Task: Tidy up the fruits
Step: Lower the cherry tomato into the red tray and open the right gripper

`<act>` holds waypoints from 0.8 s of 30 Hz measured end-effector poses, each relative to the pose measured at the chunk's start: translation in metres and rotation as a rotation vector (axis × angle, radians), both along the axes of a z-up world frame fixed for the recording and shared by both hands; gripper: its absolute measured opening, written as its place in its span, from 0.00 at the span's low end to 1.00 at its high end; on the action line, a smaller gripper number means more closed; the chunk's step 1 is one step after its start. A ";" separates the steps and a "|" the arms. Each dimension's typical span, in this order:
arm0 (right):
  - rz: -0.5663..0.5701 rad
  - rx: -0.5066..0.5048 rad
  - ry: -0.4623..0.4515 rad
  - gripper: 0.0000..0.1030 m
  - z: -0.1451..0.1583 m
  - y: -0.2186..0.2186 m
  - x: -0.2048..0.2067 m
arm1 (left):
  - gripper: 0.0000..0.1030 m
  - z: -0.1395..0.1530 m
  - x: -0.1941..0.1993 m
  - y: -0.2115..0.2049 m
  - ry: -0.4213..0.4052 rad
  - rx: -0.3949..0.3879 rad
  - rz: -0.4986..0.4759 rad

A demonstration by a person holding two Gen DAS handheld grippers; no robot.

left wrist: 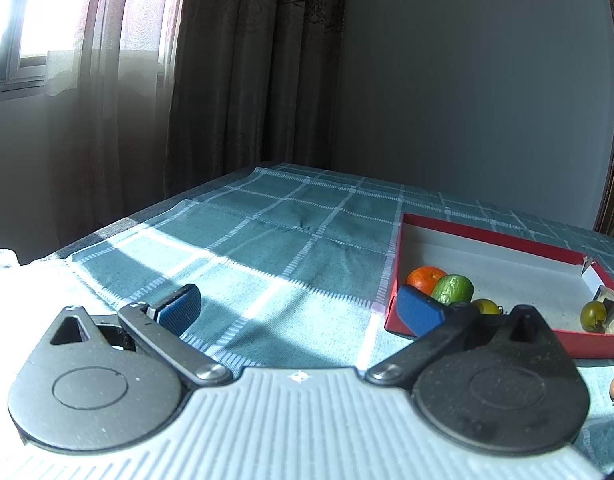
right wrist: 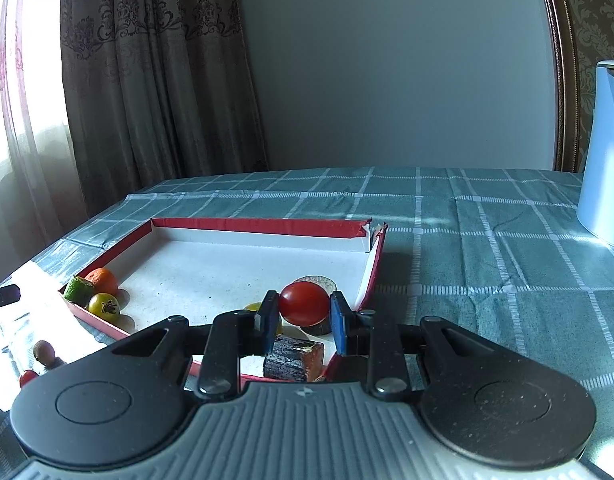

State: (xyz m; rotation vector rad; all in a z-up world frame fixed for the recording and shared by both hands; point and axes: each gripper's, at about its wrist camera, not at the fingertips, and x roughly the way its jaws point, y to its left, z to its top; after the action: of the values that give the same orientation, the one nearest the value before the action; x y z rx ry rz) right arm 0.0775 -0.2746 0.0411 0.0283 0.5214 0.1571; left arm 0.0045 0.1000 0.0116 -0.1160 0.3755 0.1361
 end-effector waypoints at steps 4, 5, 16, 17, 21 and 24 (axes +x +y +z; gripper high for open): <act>-0.028 -0.036 -0.008 0.26 -0.005 0.003 0.006 | 1.00 -0.001 0.001 0.000 0.004 0.004 0.003; -0.030 -0.036 -0.003 0.26 -0.007 0.003 0.008 | 1.00 -0.001 0.001 0.000 0.008 0.004 0.006; -0.037 -0.089 0.012 0.26 -0.020 0.012 0.014 | 1.00 -0.001 0.003 0.000 0.027 0.003 0.015; -0.039 -0.092 0.012 0.26 -0.020 0.013 0.014 | 1.00 -0.001 0.004 0.000 0.029 0.002 0.017; -0.042 -0.090 0.012 0.26 -0.022 0.013 0.016 | 1.00 -0.002 0.005 0.002 0.037 -0.002 0.024; -0.045 -0.088 0.013 0.26 -0.022 0.012 0.016 | 1.00 -0.003 0.006 0.002 0.044 -0.003 0.027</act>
State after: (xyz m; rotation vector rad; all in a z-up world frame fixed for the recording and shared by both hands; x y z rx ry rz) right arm 0.0935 -0.2622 0.0187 -0.0450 0.5398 0.0901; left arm 0.0102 0.1023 0.0088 -0.1214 0.4182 0.1649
